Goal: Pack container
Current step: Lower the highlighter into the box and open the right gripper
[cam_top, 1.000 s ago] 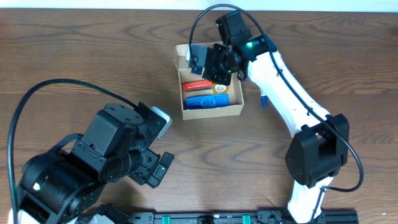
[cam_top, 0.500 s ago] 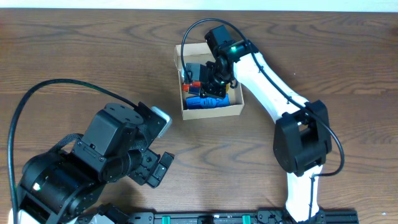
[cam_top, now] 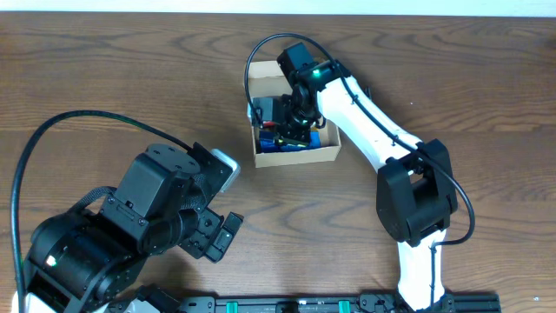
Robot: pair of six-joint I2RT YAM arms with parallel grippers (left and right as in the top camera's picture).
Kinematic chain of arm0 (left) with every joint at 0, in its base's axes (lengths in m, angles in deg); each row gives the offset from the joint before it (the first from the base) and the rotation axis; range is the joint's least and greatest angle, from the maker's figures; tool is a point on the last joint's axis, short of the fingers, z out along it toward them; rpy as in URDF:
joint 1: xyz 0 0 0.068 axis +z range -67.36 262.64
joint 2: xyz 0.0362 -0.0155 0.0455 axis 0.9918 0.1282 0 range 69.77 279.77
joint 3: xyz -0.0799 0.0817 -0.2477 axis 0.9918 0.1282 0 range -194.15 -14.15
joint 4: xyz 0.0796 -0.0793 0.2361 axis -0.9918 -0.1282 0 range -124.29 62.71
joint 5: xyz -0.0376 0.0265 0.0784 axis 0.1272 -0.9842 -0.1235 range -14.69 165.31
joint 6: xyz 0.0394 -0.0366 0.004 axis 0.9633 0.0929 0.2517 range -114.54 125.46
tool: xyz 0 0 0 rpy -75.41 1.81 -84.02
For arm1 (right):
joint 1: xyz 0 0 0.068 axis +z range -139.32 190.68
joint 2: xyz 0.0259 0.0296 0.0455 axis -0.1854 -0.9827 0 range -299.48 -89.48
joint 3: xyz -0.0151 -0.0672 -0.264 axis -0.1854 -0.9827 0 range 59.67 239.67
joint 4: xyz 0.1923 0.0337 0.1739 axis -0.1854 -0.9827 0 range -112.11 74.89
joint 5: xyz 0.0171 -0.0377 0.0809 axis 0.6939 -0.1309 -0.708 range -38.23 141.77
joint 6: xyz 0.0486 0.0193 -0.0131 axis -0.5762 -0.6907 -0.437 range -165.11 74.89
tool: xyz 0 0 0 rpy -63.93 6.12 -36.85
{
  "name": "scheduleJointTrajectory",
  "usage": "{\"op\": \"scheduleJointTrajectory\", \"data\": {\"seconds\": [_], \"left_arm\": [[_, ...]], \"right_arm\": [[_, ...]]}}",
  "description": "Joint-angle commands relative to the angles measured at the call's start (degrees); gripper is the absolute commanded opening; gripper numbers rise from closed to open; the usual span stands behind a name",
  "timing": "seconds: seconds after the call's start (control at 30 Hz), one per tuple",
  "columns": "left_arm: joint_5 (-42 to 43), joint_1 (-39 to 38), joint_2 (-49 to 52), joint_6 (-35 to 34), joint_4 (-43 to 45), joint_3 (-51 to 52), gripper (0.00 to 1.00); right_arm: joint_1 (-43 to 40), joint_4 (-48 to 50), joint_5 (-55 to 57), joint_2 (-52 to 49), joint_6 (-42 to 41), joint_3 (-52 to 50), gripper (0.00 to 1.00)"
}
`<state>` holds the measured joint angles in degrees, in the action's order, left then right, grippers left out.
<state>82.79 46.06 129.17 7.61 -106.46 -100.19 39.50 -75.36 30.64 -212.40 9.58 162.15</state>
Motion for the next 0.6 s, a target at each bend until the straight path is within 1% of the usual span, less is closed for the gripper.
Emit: {"op": "scheduleJointTrajectory", "data": {"seconds": [0.0,0.07,0.1,0.17,0.2,0.3,0.33,0.47,0.57], "left_arm": [[-0.2,0.2,-0.3,0.0,-0.2,0.1,0.95],[-0.2,0.2,-0.3,0.0,-0.2,0.1,0.95],[-0.2,0.2,-0.3,0.0,-0.2,0.1,0.95],[-0.2,0.2,-0.3,0.0,-0.2,0.1,0.95],[-0.2,0.2,-0.3,0.0,-0.2,0.1,0.95],[-0.2,0.2,-0.3,0.0,-0.2,0.1,0.95],[-0.2,0.2,-0.3,0.0,-0.2,0.1,0.95],[-0.2,0.2,-0.3,0.0,-0.2,0.1,0.95],[-0.2,0.2,-0.3,0.0,-0.2,0.1,0.95]], "right_arm": [[0.3,-0.5,-1.4,-0.5,0.9,0.5,0.05],[0.3,-0.9,-1.4,-0.5,0.9,0.5,0.08],[0.3,-1.0,-1.5,-0.5,0.9,0.5,0.11],[0.3,-0.9,-1.5,-0.5,0.9,0.5,0.24],[0.3,-0.9,-1.5,-0.5,0.9,0.5,0.28],[0.3,-0.9,-1.5,-0.5,0.8,0.5,0.32],[0.3,-0.9,-1.6,-0.5,0.6,0.5,0.39],[0.3,-0.8,-1.6,-0.5,0.6,0.5,0.49],[0.3,-0.8,-1.6,-0.5,0.6,0.5,0.50]]}}
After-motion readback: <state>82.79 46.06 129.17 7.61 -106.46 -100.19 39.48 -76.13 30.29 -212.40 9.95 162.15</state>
